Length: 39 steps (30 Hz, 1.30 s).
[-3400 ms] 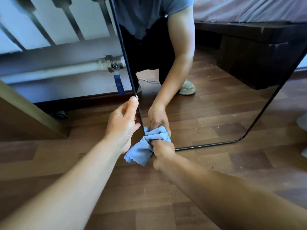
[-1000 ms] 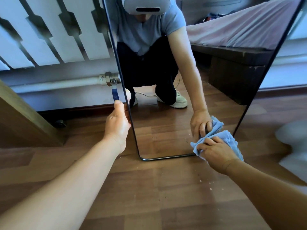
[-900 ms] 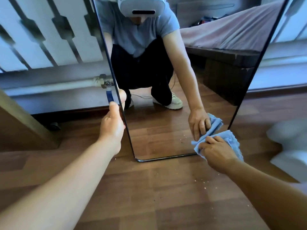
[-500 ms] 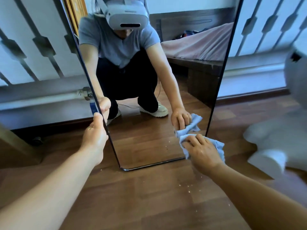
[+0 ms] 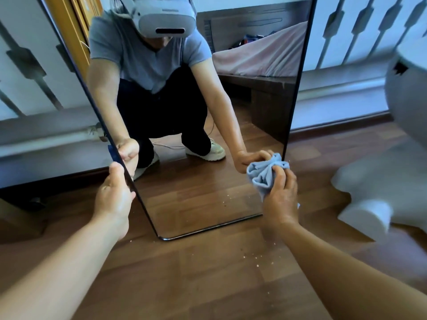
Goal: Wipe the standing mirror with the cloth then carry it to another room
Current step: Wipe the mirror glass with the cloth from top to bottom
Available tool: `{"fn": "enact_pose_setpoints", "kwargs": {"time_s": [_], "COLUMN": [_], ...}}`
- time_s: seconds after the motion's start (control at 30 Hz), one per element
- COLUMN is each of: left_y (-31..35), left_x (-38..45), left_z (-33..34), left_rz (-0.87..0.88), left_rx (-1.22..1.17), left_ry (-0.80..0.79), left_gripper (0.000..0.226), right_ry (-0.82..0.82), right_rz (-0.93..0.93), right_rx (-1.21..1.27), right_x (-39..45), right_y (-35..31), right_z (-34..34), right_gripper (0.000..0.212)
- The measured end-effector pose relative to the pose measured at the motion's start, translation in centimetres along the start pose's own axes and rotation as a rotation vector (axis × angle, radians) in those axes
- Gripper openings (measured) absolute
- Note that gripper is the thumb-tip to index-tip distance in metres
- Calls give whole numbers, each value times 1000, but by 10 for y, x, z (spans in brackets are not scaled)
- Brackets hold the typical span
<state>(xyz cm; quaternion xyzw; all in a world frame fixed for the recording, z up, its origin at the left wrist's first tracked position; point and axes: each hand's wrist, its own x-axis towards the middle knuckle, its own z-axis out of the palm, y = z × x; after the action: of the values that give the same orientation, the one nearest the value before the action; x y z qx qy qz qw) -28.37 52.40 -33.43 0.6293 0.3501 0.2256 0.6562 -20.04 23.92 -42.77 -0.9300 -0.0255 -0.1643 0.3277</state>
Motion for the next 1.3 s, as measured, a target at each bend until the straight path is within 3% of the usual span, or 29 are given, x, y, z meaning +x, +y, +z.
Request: {"fn": "enact_pose_setpoints", "kwargs": {"time_s": [0.2, 0.33, 0.47, 0.6, 0.7, 0.83, 1.07, 1.3], "left_y": [-3, -4, -5, 0, 5, 12, 28, 36], "left_x": [0, 1, 2, -3, -13, -24, -44, -62], "left_z": [0, 2, -2, -4, -2, 2, 12, 31], "left_rz": [29, 26, 17, 37, 106, 194, 262, 276], "left_rx": [6, 2, 38, 115, 211, 280, 159, 196], "left_ry": [24, 20, -25, -46, 87, 167, -44, -347], "left_gripper": [54, 54, 60, 65, 44, 33, 25, 23], "right_ry": [-246, -495, -743, -711, -657, -788, -858, -867], "right_rz": [180, 326, 233, 63, -41, -148, -143, -142], "right_rx": [-23, -61, -199, -216, -217, -243, -258, -347], "right_x": [-27, -31, -28, -27, -26, -20, -4, 16], "right_y": [25, 26, 16, -13, -46, -85, -137, -153], "right_z": [22, 28, 27, 19, 12, -6, -44, -71], "right_gripper": [72, 59, 36, 10, 15, 13, 19, 23]}}
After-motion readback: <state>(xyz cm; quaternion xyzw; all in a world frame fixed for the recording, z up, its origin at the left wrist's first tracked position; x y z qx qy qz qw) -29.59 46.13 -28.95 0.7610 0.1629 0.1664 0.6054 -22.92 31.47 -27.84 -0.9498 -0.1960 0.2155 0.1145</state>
